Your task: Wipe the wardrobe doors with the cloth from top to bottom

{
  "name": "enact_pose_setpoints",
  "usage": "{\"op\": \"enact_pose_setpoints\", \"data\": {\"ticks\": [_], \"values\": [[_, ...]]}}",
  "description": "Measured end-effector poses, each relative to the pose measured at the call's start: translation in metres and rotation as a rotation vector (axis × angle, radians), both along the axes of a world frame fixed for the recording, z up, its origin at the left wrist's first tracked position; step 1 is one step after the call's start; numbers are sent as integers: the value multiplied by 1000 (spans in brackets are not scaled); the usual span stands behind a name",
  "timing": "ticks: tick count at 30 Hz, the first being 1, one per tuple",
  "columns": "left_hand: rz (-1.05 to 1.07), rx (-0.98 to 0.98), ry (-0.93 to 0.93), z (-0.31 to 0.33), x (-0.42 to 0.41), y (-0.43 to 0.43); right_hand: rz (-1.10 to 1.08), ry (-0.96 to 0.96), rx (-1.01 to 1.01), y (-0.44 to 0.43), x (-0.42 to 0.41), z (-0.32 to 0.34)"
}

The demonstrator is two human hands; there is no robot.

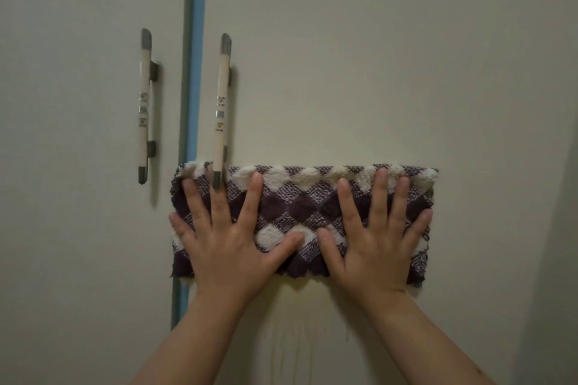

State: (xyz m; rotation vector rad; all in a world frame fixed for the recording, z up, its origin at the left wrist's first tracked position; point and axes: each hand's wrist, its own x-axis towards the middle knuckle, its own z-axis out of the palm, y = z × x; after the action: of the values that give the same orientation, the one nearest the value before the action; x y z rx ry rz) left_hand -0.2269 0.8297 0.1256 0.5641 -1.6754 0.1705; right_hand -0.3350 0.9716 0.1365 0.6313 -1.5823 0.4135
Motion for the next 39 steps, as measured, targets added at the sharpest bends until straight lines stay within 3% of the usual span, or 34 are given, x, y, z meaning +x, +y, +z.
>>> {"op": "enact_pose_setpoints", "data": {"ticks": [6,9,15,19,27,39], "values": [[-7,20,-38,2,1,2,16,-11,11,0,3,2],[-42,63,-70,5,5,7,78,-117,-27,-6,17,4],[-469,124,34,6,25,6,100,-259,-136,-42,42,10],[-466,74,-14,4,32,-2,87,-199,-86,-74,61,6],[-411,48,50,-18,40,-9,45,20,-208,-133,67,-16],[-359,97,161,-52,35,-7,15,187,-171,-137,59,-39]]}}
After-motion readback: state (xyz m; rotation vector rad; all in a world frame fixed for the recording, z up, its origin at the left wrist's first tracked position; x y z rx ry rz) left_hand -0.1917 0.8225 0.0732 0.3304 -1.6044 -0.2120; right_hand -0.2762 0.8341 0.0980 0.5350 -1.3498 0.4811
